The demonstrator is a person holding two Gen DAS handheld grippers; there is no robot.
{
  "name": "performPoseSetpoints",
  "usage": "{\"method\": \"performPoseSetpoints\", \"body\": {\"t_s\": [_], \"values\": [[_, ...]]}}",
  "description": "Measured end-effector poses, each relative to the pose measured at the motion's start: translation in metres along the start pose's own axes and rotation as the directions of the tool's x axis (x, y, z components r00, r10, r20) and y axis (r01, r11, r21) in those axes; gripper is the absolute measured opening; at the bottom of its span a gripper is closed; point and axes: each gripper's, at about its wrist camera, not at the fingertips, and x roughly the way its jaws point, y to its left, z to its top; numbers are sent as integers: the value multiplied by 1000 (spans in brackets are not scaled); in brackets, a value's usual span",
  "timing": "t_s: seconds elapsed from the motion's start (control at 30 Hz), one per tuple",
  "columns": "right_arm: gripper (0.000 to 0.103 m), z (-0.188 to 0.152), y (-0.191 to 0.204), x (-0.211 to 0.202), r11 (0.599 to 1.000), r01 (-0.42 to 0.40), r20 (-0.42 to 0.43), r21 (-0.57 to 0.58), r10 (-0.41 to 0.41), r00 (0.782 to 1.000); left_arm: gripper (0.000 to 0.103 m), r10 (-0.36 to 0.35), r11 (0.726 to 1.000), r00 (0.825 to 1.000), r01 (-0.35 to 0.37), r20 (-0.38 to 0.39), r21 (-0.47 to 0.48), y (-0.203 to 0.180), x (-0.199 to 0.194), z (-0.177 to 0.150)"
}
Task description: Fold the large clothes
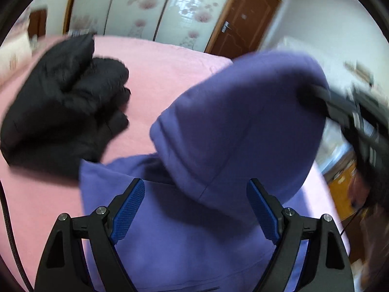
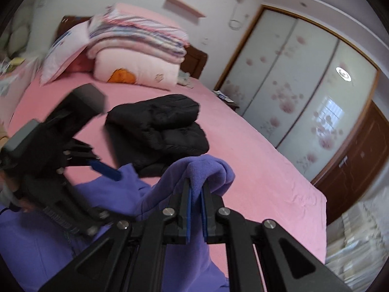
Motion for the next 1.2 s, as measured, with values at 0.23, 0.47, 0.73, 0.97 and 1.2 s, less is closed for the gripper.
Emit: {"method": "performPoseSetpoints", "body": {"t_s": [0.23,0.47,0.73,0.97,1.2], "values": [[6,-24,64,-17,970,52,-26,-239,-60,998,85,-198,980,979,198,-36,-8,17,-20,7],[6,-67,142,-17,855,230,52,-465,-234,971,85,-274,961,937,273,-214,-38,33,-13,-6],[6,-92,168,-10,793,360,107,-492,-355,929,85,-351,935,890,348,-292,-65,32,-2,-13],[6,-101,173,-16,771,439,148,-461,-421,895,85,-436,898,856,436,-279,-63,23,-21,-7],[6,-125,212,-18,662,451,205,-599,-418,885,85,-353,930,857,366,-376,-41,11,6,-12]]}}
